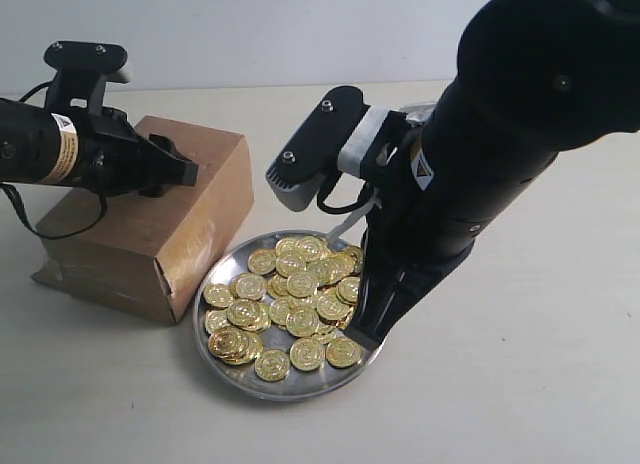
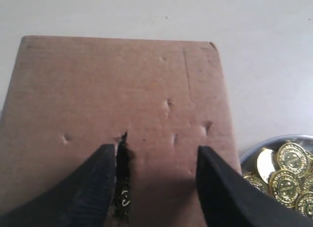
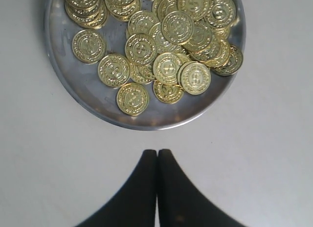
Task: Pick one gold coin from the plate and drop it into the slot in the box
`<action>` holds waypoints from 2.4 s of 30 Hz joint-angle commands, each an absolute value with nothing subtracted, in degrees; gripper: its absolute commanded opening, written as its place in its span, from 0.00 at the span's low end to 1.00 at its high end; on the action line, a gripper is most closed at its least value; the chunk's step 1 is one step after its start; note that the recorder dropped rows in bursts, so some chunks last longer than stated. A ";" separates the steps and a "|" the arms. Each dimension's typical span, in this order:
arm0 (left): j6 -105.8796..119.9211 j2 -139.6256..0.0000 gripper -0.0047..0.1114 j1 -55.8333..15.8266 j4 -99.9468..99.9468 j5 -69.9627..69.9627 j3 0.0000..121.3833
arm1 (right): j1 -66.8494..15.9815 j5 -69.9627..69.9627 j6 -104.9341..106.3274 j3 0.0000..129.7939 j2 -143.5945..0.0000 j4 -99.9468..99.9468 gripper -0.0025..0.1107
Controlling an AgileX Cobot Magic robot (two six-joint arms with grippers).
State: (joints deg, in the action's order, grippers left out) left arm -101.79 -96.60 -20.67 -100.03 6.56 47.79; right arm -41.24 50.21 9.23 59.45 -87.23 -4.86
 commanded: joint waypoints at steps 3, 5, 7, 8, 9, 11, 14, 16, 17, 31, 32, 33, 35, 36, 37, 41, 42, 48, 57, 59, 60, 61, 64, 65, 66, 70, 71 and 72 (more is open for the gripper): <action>-101.90 -93.72 0.53 -20.64 -99.95 5.78 47.30 | -41.32 49.56 8.88 59.08 -86.63 -4.86 0.02; -101.90 -90.81 0.53 -20.64 -99.95 5.78 47.30 | -41.32 49.56 8.88 59.08 -86.63 -4.86 0.02; -101.90 -87.68 0.53 -20.64 -99.95 5.78 47.30 | -41.32 49.56 8.88 59.08 -86.63 -4.86 0.02; -102.02 -85.81 0.52 -20.64 -99.95 6.19 47.30 | -41.32 49.43 8.89 59.08 -86.63 -4.86 0.02; -102.02 -83.87 0.52 -20.64 -99.95 6.63 47.30 | -41.32 48.85 8.89 59.08 -86.63 -4.86 0.02; -102.02 -80.29 0.47 -20.64 -99.95 7.53 47.30 | -41.32 47.39 8.89 59.08 -86.61 -4.86 0.02; -102.02 -74.26 0.28 -20.64 -99.95 8.97 47.30 | -41.32 43.96 9.00 59.08 -86.26 -5.36 0.02; -102.02 -70.68 0.11 -20.64 -99.95 10.24 47.30 | -41.32 42.52 9.00 59.08 -85.54 -6.82 0.02; -101.70 -68.80 0.04 -20.64 -99.95 10.93 47.30 | -41.32 41.74 9.00 59.08 -85.14 -7.74 0.02; -102.51 -47.93 0.04 -20.64 -99.95 11.94 41.94 | -41.32 28.81 7.47 58.68 -69.45 -11.58 0.02; -102.62 -46.79 0.04 -20.64 -99.95 11.67 41.10 | -41.32 28.95 8.11 58.68 -68.13 -11.58 0.02; -102.60 -45.12 0.04 -20.64 -99.95 11.54 40.31 | -41.32 29.03 8.70 58.68 -66.53 -11.58 0.02; -102.60 -42.76 0.04 -20.64 -99.95 11.42 39.15 | -41.32 29.40 8.97 58.68 -63.56 -12.68 0.02; -102.60 -41.25 0.04 -20.64 -99.95 11.42 38.59 | -41.32 29.53 8.97 58.68 -61.96 -13.50 0.02; -102.60 -40.30 0.04 -20.64 -99.95 11.56 38.45 | -41.32 29.53 8.97 58.68 -60.41 -13.64 0.02; -102.60 -36.29 0.04 -20.64 -99.95 12.04 38.02 | -41.32 31.74 8.97 58.68 -54.90 -13.64 0.02; -102.60 -35.07 0.04 -20.64 -99.95 12.04 38.02 | -41.32 32.95 8.97 58.68 -53.54 -13.64 0.02; -102.11 -31.27 0.04 -20.64 -99.95 12.49 38.02 | -41.32 39.80 7.39 58.68 -47.33 -13.82 0.02; -102.11 -30.11 0.04 -20.64 -99.95 12.76 38.02 | -41.32 40.31 7.39 58.68 -42.09 -13.70 0.02; -102.11 -30.11 0.04 -20.64 -99.95 12.76 38.02 | -41.32 40.21 7.39 58.68 -41.80 -13.70 0.02; -102.11 -30.11 0.04 -20.64 -99.95 12.76 38.02 | -41.32 40.21 7.39 58.68 -41.63 -13.70 0.02; -102.11 -30.11 0.04 -20.64 -99.95 12.76 38.02 | -41.32 40.21 7.39 58.68 -41.63 -13.70 0.02; -102.11 -29.84 0.04 -20.81 -99.95 12.76 38.02 | -41.32 40.21 7.39 58.68 -41.46 -13.70 0.02; -102.11 -29.35 0.04 -20.85 -99.95 12.76 37.89 | -41.32 40.21 7.39 58.68 -41.52 -13.58 0.02; -102.11 -28.86 0.04 -20.85 -99.95 12.66 37.87 | -41.32 40.21 7.39 58.68 -41.41 -13.46 0.02; -102.11 -24.21 0.04 -18.27 -99.95 14.28 36.80 | -39.03 40.18 7.39 58.68 -39.40 -11.18 0.02; -102.11 -22.87 0.04 -17.39 -99.95 14.28 36.49 | -37.90 40.18 7.39 58.68 -38.81 -9.85 0.02; -102.11 -21.19 0.04 -16.16 -99.95 14.28 36.07 | -36.66 40.29 7.39 58.68 -38.23 -8.50 0.02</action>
